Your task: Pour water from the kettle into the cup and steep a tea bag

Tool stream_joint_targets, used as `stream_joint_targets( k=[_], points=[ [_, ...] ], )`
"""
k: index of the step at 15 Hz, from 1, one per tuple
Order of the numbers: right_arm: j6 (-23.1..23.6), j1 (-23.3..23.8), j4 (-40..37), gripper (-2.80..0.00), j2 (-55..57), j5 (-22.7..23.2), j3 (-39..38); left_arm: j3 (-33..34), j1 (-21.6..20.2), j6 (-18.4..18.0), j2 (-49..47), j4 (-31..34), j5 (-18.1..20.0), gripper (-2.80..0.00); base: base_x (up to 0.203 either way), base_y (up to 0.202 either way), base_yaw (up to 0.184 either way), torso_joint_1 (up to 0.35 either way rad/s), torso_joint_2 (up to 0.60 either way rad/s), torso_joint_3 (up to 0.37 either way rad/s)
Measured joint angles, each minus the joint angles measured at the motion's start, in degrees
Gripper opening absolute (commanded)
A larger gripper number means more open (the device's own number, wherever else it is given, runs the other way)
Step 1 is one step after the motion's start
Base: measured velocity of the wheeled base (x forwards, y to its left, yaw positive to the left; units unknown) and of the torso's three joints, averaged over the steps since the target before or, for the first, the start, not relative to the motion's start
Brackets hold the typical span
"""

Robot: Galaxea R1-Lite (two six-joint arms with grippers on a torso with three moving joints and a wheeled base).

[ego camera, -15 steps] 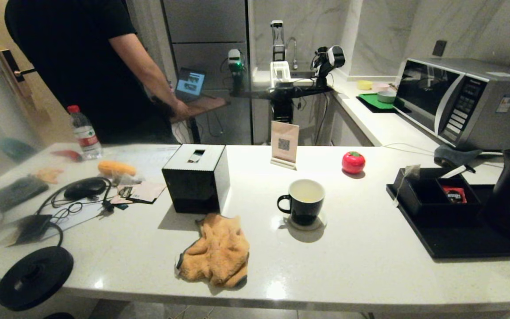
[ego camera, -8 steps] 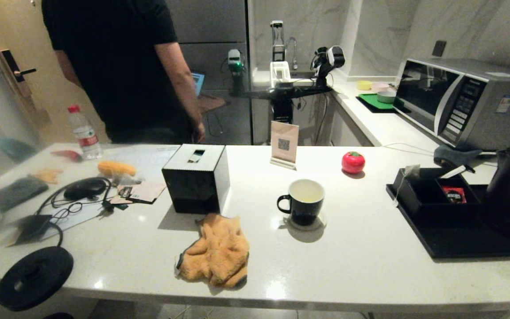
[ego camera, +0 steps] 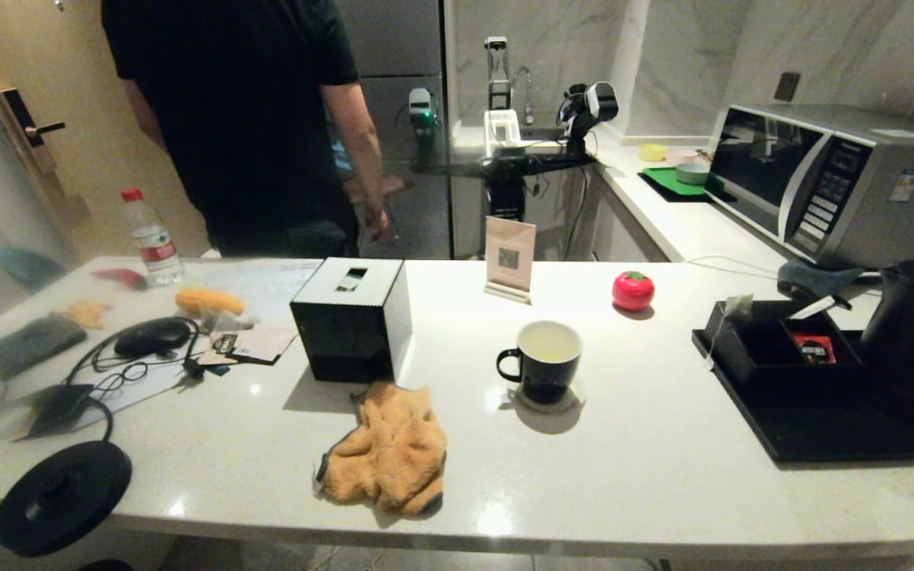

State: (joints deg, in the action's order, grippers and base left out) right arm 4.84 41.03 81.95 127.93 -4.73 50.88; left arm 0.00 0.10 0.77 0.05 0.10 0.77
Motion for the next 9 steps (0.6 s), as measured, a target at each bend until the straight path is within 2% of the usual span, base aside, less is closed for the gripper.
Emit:
stream_joint_targets(
  k=[9],
  points=[
    [0.20,0.00,4.28,-2.80,2.55,0.05,0.02,0.00,0.00,-0.01,0.00,0.00,0.01,-2.80,0.000,0.000,0.000,0.000,0.00,0.000]
  ],
)
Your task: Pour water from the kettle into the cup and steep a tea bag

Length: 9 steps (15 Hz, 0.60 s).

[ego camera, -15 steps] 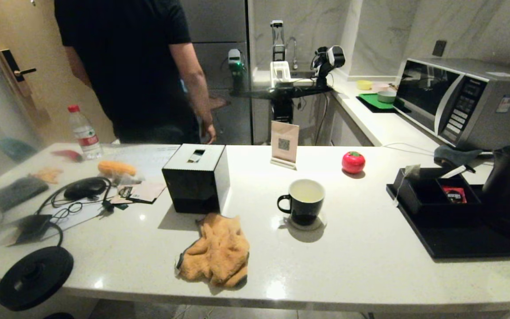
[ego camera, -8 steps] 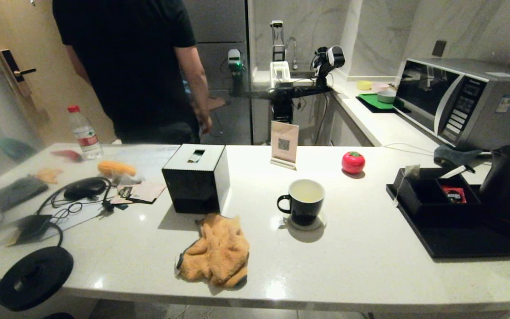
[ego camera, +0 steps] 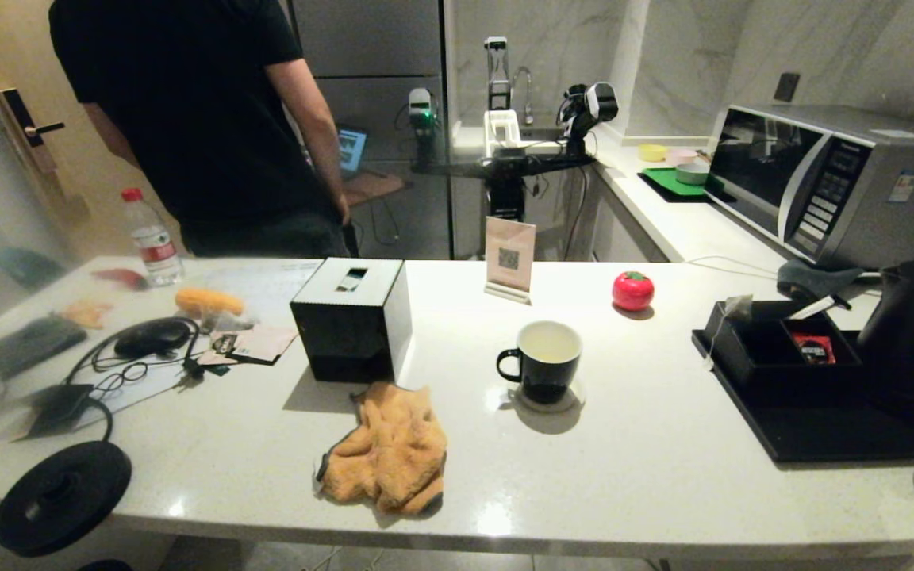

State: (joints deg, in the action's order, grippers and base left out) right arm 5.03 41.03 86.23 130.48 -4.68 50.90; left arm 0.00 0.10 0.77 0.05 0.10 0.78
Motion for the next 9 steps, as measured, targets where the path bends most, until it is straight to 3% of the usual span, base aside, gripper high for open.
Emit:
stream_joint_targets(
  k=[9],
  points=[
    [-0.18,0.00,0.43,-2.80,0.64,-0.02,-0.43,0.00,0.00,0.02,0.00,0.00,0.00,-2.80,0.000,0.000,0.000,0.000,0.00,0.000]
  ],
)
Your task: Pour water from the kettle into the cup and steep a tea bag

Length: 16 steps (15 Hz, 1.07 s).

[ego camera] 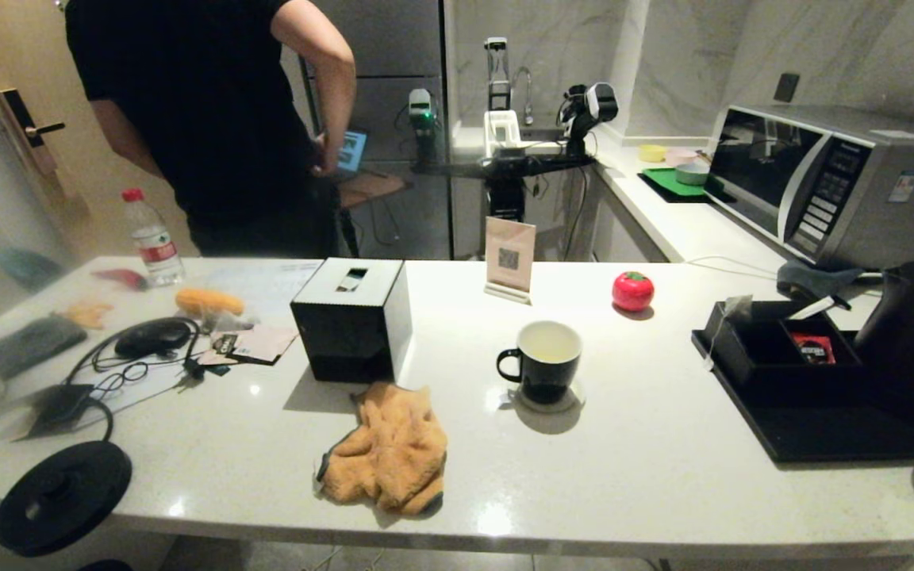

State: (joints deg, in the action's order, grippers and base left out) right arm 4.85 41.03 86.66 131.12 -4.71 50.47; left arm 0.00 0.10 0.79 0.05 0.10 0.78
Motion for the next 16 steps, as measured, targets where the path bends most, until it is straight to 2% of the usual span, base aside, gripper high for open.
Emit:
stream_joint_targets(
  k=[7,10,16],
  points=[
    [-0.06,0.09,-0.06,-2.80,-0.04,-0.15,-0.55,0.00,0.00,-0.05,0.00,0.00,-0.01,-2.80,0.000,0.000,0.000,0.000,0.00,0.000],
    [-0.54,0.06,-0.30,-2.80,-0.20,-2.68,-1.38,0.00,0.00,-0.02,0.00,0.00,0.01,-2.80,0.000,0.000,0.000,0.000,0.00,0.000],
    [-1.08,0.11,-0.12,-2.80,-0.26,-3.25,-1.88,0.00,0.00,-0.05,0.00,0.00,-0.01,-2.80,0.000,0.000,0.000,0.000,0.00,0.000]
  ],
)
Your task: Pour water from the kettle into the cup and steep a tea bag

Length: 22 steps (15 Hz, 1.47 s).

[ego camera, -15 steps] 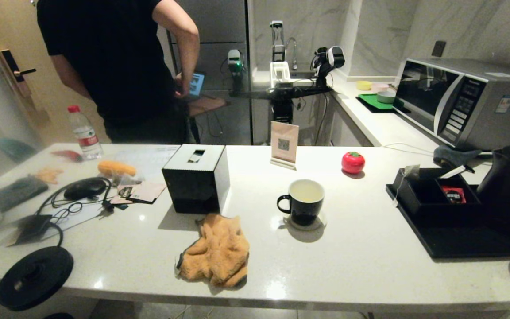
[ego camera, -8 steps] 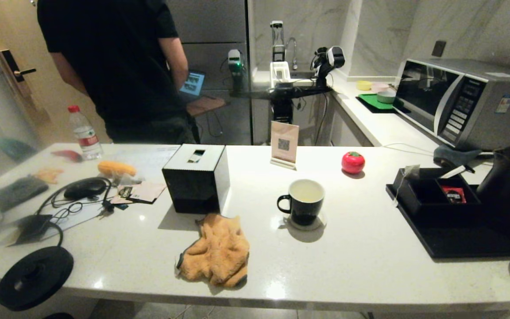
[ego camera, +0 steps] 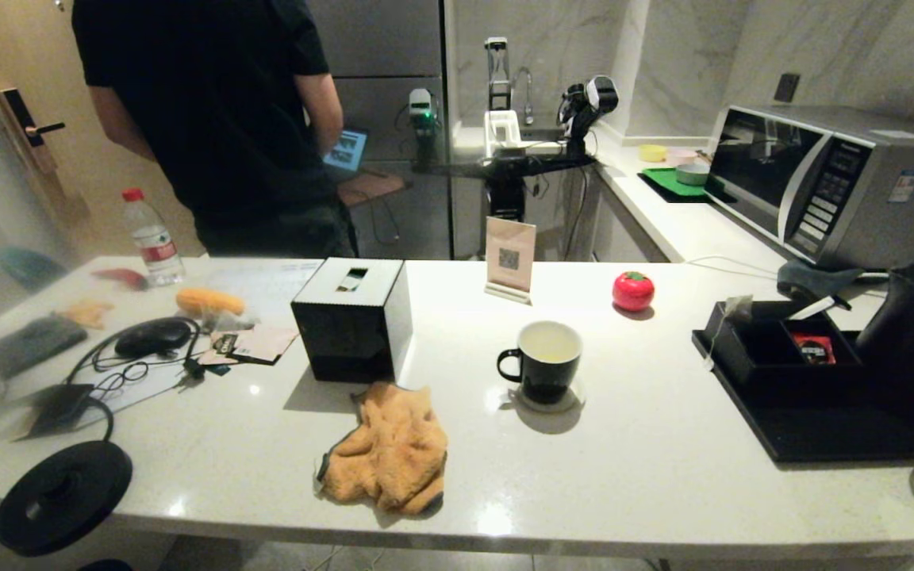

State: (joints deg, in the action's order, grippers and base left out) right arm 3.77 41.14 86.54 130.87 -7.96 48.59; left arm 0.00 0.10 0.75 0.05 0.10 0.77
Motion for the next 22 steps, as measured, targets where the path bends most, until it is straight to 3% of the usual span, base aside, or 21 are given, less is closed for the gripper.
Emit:
stream_joint_targets(
  k=[6,7,22],
  points=[
    [0.13,-0.03,0.30,-2.80,0.17,-0.05,-0.66,0.00,0.00,0.02,0.00,0.00,0.00,-2.80,0.000,0.000,0.000,0.000,0.00,0.000],
    [0.15,-0.05,0.28,0.00,0.17,0.00,-0.69,0.00,0.00,0.00,0.00,0.00,0.00,-2.80,0.000,0.000,0.000,0.000,0.00,0.000],
    [0.24,-0.11,0.12,0.00,-0.96,0.43,-2.91,0.00,0.00,0.00,0.00,-0.02,0.02,-2.80,0.000,0.000,0.000,0.000,0.00,0.000]
  ],
)
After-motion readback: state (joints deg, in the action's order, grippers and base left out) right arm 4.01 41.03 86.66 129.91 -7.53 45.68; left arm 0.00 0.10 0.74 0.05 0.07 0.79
